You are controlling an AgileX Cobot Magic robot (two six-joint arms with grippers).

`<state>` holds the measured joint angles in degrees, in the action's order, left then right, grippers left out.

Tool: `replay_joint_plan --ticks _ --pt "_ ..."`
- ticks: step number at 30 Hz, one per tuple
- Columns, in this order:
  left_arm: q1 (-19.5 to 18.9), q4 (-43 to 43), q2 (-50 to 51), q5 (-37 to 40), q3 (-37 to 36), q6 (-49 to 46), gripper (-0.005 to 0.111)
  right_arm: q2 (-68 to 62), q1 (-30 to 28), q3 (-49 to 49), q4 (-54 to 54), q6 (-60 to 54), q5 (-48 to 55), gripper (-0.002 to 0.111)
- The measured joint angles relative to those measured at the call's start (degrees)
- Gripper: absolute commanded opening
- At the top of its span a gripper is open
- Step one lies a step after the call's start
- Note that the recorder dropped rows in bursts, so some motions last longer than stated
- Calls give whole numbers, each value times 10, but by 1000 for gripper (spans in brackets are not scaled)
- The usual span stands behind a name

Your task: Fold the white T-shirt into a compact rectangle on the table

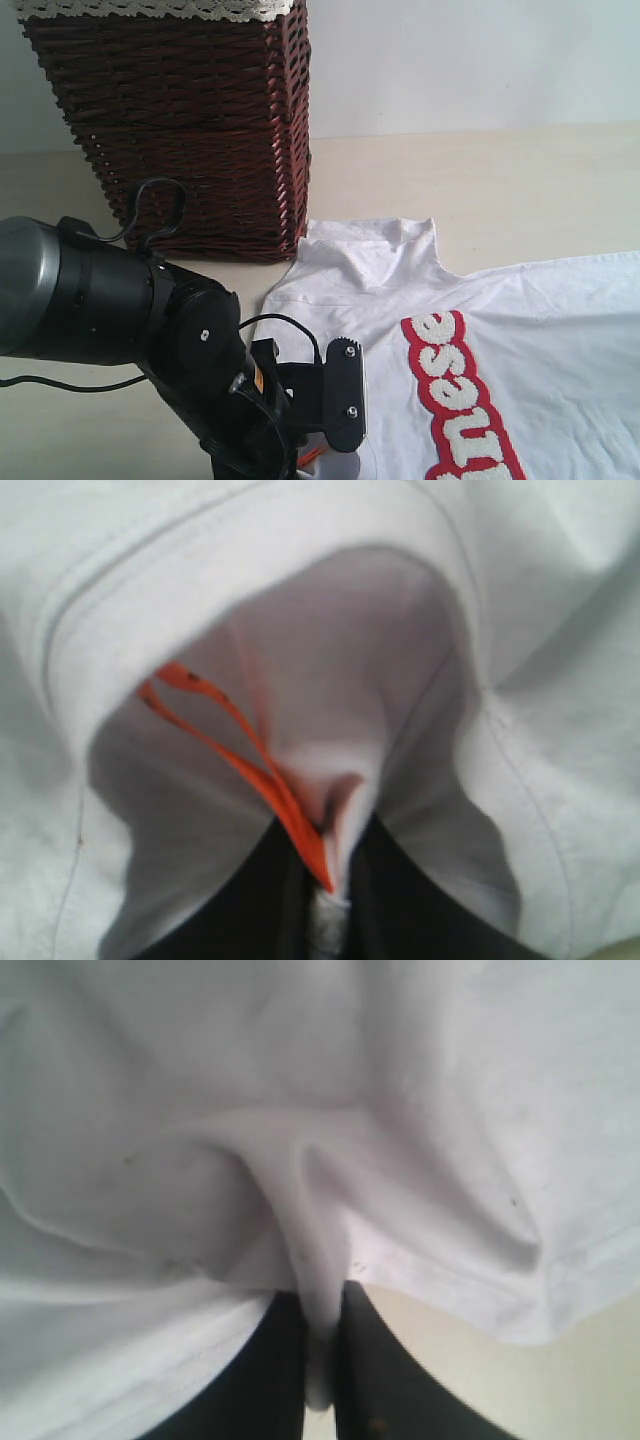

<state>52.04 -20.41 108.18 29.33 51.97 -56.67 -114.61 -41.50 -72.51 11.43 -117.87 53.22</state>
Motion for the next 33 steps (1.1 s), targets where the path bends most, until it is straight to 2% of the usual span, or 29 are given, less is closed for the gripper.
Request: replay_joint_plan --ticks 14,33 --pt "0 0 0 0 0 0 0 15 0 0 56 36 3 0" --pt "0 -17 8 -9 0 0 0 15 0 0 60 41 19 0"
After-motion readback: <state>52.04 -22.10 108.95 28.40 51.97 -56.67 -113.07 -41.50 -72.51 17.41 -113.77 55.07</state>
